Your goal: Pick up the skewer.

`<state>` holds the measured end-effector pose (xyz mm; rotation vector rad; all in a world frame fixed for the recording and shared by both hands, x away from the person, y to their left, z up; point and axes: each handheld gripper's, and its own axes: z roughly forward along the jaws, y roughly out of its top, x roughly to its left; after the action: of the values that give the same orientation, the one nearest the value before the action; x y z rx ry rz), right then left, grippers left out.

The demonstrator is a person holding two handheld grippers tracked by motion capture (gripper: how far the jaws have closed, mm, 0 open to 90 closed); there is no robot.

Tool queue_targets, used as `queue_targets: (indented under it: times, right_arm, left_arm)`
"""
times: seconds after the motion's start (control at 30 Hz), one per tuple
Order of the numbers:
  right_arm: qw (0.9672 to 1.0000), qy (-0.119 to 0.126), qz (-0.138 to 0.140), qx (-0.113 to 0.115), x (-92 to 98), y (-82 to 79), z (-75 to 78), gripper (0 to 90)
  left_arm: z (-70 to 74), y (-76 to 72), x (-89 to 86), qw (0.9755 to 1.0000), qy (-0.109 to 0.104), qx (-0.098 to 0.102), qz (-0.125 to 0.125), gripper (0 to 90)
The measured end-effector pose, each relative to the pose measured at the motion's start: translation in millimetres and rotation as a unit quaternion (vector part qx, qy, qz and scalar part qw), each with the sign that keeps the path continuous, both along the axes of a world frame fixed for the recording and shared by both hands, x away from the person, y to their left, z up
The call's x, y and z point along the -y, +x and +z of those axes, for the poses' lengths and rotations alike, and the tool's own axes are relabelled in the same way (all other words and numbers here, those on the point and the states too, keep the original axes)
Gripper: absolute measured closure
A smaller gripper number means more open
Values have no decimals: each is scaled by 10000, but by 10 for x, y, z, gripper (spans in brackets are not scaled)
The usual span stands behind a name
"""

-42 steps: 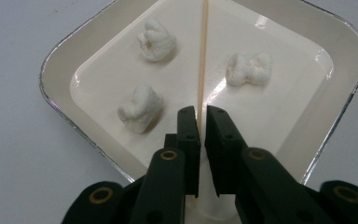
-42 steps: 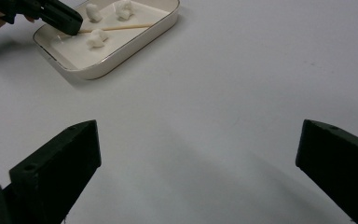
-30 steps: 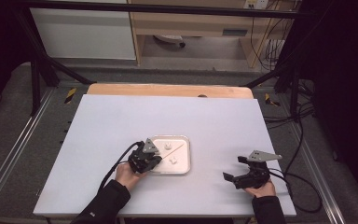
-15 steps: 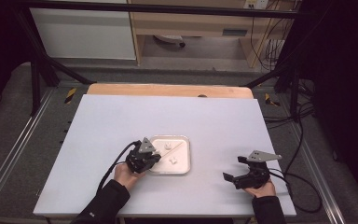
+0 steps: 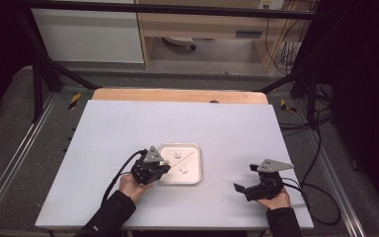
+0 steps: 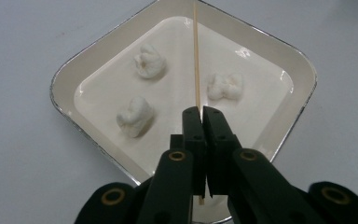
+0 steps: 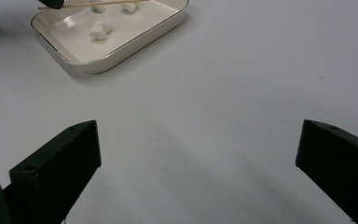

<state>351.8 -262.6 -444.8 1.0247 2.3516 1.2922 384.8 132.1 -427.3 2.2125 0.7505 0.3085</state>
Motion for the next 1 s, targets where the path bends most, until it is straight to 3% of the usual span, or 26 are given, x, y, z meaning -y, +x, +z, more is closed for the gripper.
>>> queue_targets:
  times: [0.57, 0.77, 1.0]
  right_arm:
    - [9967, -642, 288, 409, -247, -49, 99, 6]
    - [9932, -934, 396, 564, -326, -56, 132, 7]
    - [9903, -1089, 461, 723, -390, -62, 192, 9]
  left_arm:
    - [85, -66, 60, 9999, 0, 18, -148, 886]
    - [120, -104, 113, 9997, 30, 43, -250, 886]
    - [174, -147, 169, 9992, 65, 82, -376, 886]
